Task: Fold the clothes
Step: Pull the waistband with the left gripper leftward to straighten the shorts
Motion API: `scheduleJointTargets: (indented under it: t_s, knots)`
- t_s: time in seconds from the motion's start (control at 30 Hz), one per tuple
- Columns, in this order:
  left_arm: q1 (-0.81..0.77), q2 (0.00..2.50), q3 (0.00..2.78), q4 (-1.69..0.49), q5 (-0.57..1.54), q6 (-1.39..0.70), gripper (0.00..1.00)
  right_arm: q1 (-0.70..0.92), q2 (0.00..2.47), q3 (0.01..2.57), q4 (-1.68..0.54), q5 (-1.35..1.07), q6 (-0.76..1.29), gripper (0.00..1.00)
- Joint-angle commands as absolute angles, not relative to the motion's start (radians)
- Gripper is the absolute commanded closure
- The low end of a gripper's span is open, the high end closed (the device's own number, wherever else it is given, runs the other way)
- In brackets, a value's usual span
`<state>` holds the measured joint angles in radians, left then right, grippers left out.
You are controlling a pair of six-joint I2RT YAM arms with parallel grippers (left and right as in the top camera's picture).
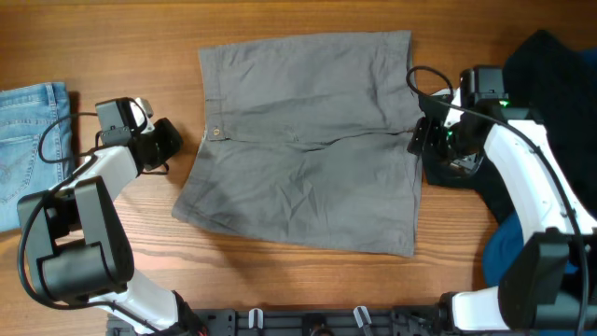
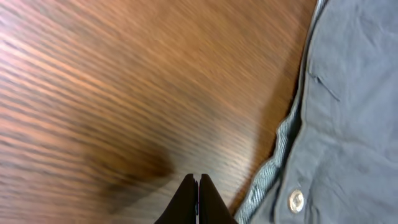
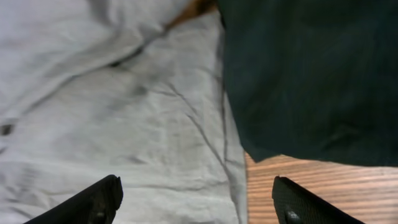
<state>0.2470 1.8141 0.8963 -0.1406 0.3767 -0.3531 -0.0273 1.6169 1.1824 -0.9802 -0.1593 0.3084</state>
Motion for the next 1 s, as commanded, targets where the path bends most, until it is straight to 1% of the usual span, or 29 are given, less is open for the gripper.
scheduleJointTargets:
  t_s: [0.0, 0.03, 0.07, 0.13, 0.17, 0.23, 0.3, 0.43, 0.47, 0.57, 0.63, 0.9, 0.93, 0.97]
  knots:
    - [0.247, 1.777, 0.905, -0.186, 0.438, -0.307, 0.94, -0.019, 1.646, 1.170, -0.993, -0.123, 0.296, 0.16]
    - [0.247, 1.772, 0.905, -0.195, 0.438, -0.294, 0.89, -0.019, 1.649, 1.170, -0.986, -0.123, 0.296, 0.16]
    - [0.247, 1.767, 0.905, -0.201, 0.443, -0.294, 0.80, -0.019, 1.649, 1.170, -0.976, -0.130, 0.295, 0.15]
    - [0.244, 1.765, 0.905, -0.203, 0.514, -0.292, 0.69, -0.019, 1.649, 1.170, -0.960, -0.154, 0.294, 0.14]
    - [0.242, 1.765, 0.905, -0.205, 0.565, -0.292, 0.59, -0.019, 1.649, 1.170, -0.953, -0.173, 0.292, 0.14]
    - [0.234, 1.765, 0.905, -0.223, 0.599, -0.292, 0.53, -0.019, 1.649, 1.170, -0.948, -0.197, 0.290, 0.14]
    - [0.219, 1.765, 0.905, -0.257, 0.580, -0.287, 0.46, -0.019, 1.649, 1.170, -0.948, -0.203, 0.291, 0.14]
    - [0.189, 1.766, 0.905, -0.307, 0.463, -0.242, 0.42, -0.019, 1.649, 1.170, -0.954, -0.202, 0.288, 0.14]
    - [0.183, 1.766, 0.905, -0.309, 0.434, -0.242, 0.37, -0.019, 1.649, 1.170, -0.954, -0.202, 0.287, 0.14]
    - [0.167, 1.767, 0.905, -0.289, 0.402, -0.242, 0.30, -0.019, 1.649, 1.170, -0.954, -0.203, 0.288, 0.14]
    - [0.156, 1.767, 0.905, -0.269, 0.403, -0.242, 0.30, -0.019, 1.649, 1.170, -0.954, -0.203, 0.288, 0.14]
    - [0.092, 1.806, 0.905, -0.228, 0.399, -0.243, 0.35, -0.019, 1.649, 1.170, -0.954, -0.202, 0.288, 0.14]
    - [0.086, 1.819, 0.905, -0.222, 0.399, -0.243, 0.36, -0.019, 1.649, 1.170, -0.954, -0.203, 0.287, 0.14]
    - [0.080, 1.834, 0.905, -0.216, 0.399, -0.243, 0.40, -0.019, 1.649, 1.170, -0.955, -0.202, 0.287, 0.14]
